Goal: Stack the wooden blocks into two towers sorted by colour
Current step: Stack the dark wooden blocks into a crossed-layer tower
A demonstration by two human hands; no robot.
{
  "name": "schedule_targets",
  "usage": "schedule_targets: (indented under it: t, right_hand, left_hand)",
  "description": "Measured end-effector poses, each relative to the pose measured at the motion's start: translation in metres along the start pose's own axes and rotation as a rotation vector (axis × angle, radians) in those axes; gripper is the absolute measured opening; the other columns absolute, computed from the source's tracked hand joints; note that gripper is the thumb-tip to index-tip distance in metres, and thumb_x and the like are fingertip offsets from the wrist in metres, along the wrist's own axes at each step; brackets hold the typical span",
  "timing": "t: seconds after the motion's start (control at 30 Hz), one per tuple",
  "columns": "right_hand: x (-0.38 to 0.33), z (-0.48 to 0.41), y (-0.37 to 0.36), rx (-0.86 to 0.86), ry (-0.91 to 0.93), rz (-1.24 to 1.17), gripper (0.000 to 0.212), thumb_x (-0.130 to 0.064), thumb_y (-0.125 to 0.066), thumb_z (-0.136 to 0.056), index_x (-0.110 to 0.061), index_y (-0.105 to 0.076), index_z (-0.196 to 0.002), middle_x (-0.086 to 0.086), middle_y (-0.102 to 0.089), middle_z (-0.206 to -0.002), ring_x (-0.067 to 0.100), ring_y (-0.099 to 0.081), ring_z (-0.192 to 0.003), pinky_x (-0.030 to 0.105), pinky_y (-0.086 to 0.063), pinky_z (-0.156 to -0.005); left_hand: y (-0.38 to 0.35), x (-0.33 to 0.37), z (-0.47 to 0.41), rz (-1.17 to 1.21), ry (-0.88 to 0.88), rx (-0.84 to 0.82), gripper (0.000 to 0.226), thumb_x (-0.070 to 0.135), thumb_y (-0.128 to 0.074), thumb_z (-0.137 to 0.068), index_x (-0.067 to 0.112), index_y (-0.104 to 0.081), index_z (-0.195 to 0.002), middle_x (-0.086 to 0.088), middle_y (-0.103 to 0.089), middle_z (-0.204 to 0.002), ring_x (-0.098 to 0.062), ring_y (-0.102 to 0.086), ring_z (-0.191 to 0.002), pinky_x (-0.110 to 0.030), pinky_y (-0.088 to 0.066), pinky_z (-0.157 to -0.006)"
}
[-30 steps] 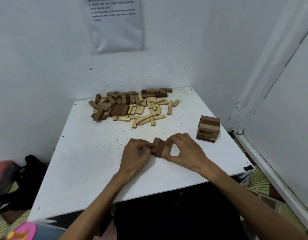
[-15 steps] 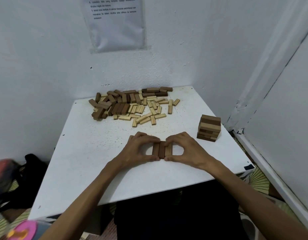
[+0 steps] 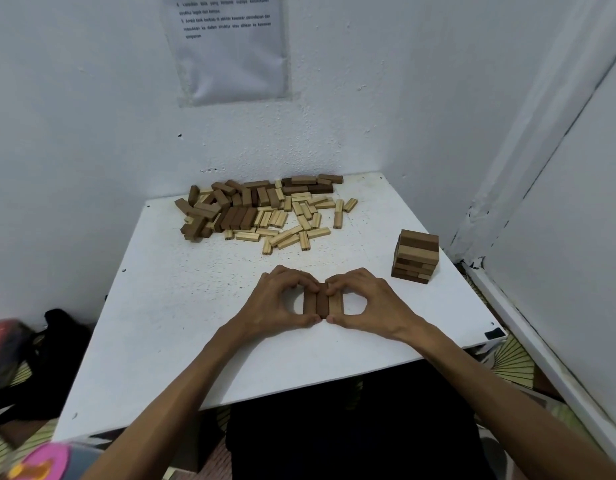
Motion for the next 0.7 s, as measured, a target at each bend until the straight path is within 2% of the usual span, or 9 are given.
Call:
schedule_targets:
  t: [0.1, 0.2, 0.37, 0.5, 0.6, 0.7]
  right_hand:
    - [-0.004, 0.001, -0.001, -0.012, 0.026, -0.001, 0.040, -0.040, -0.089, -0.077, -0.034, -0.070, -0.112, -0.023, -0.065, -0.124, 0.008, -0.054, -0.125, 0.031, -0.050, -0.098]
    - [-0.007, 0.003, 0.003, -0.001, 0.030, -0.003, 0.038, -0.036, -0.089, -0.077, -0.033, -0.070, -0.110, -0.022, -0.066, -0.122, 0.008, -0.055, -0.122, 0.018, -0.046, -0.087]
    - [-0.017, 0.001, 0.026, 0.050, 0.071, -0.009, 0.037, -0.034, -0.089, -0.076, -0.031, -0.071, -0.108, -0.021, -0.068, -0.120, 0.012, -0.057, -0.120, 0.028, -0.053, -0.086]
    - [-0.022, -0.007, 0.051, 0.098, 0.107, 0.001, 0.037, -0.032, -0.090, -0.075, -0.028, -0.073, -0.107, -0.019, -0.070, -0.118, 0.013, -0.060, -0.116, 0.032, -0.054, -0.086]
    - [-0.022, -0.010, 0.072, 0.146, 0.104, 0.022, 0.037, -0.033, -0.092, -0.074, -0.027, -0.073, -0.105, -0.019, -0.071, -0.116, 0.012, -0.061, -0.113, 0.029, -0.054, -0.084]
    - [-0.022, -0.009, 0.091, 0.182, 0.101, 0.062, 0.036, -0.031, -0.093, -0.073, -0.028, -0.072, -0.103, -0.018, -0.071, -0.115, 0.011, -0.062, -0.110, 0.021, -0.052, -0.079]
  left_hand:
    - [0.000, 0.003, 0.001, 0.017, -0.014, 0.005, 0.047, 0.043, -0.095, -0.063, 0.034, -0.073, -0.104, 0.020, -0.071, -0.119, -0.010, -0.058, -0.118, -0.050, -0.047, -0.097]
    - [-0.001, 0.009, 0.001, 0.035, -0.028, 0.006, 0.045, 0.040, -0.096, -0.063, 0.033, -0.074, -0.102, 0.020, -0.072, -0.117, -0.011, -0.059, -0.118, -0.046, -0.047, -0.098]
    - [0.005, 0.022, -0.011, 0.099, -0.055, 0.005, 0.046, 0.046, -0.089, -0.066, 0.030, -0.075, -0.106, 0.020, -0.071, -0.119, -0.011, -0.057, -0.118, -0.035, -0.047, -0.095]
    - [0.012, 0.035, -0.032, 0.134, -0.099, 0.000, 0.045, 0.028, -0.097, -0.068, 0.026, -0.076, -0.107, 0.015, -0.072, -0.119, -0.015, -0.058, -0.117, -0.032, -0.047, -0.096]
    - [0.013, 0.050, -0.050, 0.130, -0.139, 0.004, 0.044, 0.022, -0.098, -0.068, 0.024, -0.076, -0.107, 0.015, -0.072, -0.119, -0.010, -0.058, -0.117, -0.025, -0.046, -0.094]
    - [0.010, 0.059, -0.069, 0.130, -0.157, -0.014, 0.043, 0.026, -0.097, -0.069, 0.026, -0.075, -0.107, 0.015, -0.072, -0.119, -0.012, -0.057, -0.116, -0.019, -0.044, -0.091]
Point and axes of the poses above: each hand's wrist, its own z-axis away from the middle knuckle, its own y-axis out of the back of the hand, x = y × z, the point moved 6 cm from there along -z, towards the middle knuckle
